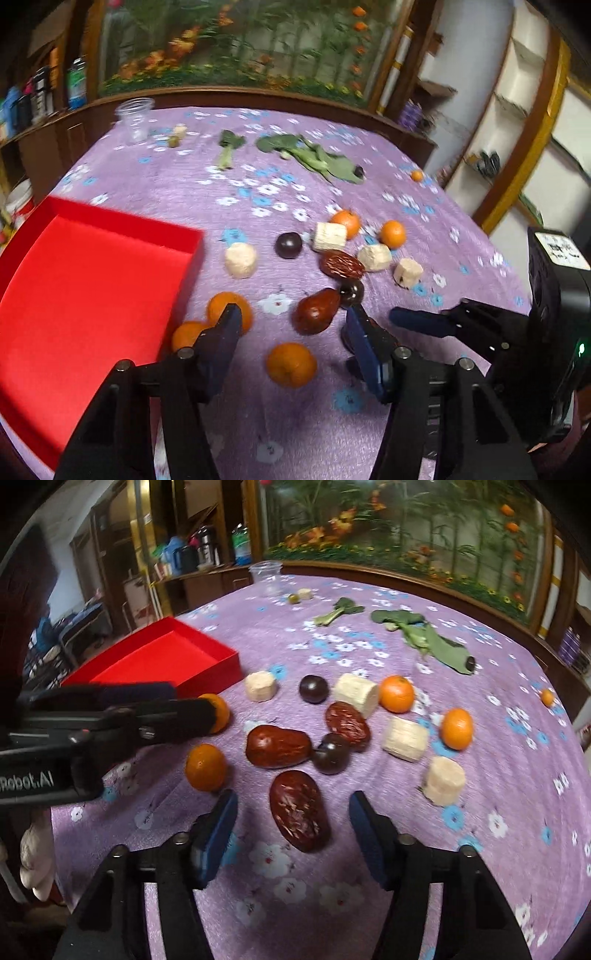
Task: Organize fruits
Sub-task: 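Grasp a dark red date with the left tool while the right tool grasps another date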
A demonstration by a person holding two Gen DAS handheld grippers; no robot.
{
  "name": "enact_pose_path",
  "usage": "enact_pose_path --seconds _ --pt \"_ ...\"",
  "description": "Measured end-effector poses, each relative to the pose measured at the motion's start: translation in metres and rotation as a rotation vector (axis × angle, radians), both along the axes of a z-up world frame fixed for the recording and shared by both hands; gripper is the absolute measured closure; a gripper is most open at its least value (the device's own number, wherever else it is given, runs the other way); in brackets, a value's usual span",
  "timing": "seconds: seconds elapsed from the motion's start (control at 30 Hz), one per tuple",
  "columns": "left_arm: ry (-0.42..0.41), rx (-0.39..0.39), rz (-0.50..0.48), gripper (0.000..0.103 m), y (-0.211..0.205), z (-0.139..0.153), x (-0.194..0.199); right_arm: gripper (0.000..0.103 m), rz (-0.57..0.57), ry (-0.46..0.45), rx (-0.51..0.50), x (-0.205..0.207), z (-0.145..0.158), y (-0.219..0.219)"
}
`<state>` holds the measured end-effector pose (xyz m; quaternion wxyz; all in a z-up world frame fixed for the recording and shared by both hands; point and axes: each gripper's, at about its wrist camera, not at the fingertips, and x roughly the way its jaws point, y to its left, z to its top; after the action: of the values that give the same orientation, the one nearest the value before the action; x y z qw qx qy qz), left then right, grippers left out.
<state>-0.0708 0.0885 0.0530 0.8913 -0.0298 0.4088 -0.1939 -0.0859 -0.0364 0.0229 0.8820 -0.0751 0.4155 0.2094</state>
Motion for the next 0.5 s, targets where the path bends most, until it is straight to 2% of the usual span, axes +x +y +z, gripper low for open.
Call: enact_pose_path --seconds 0.07,0.17,0.33,0.5 --pt "0.008 0.030 -0.035 0.045 -0.011 -0.003 0.007 0.057 0.006 0.013 -0.004 0.002 -0.003 0.002" --pt "0.022 0.048 -0.084 0.045 -0.022 -0.007 0.015 0.068 -0.004 0.021 0.003 0.002 -0.005 -0.004" --pt "0.042 0.068 -0.180 0.045 -0.041 -0.015 0.027 0.068 -0.027 0.046 0.035 -0.003 -0.004 -0.020" --pt "0.079 0.109 -0.227 0.048 -0.051 -0.030 0.036 0.068 -0.037 0.065 0.056 -0.008 -0.004 -0.033"
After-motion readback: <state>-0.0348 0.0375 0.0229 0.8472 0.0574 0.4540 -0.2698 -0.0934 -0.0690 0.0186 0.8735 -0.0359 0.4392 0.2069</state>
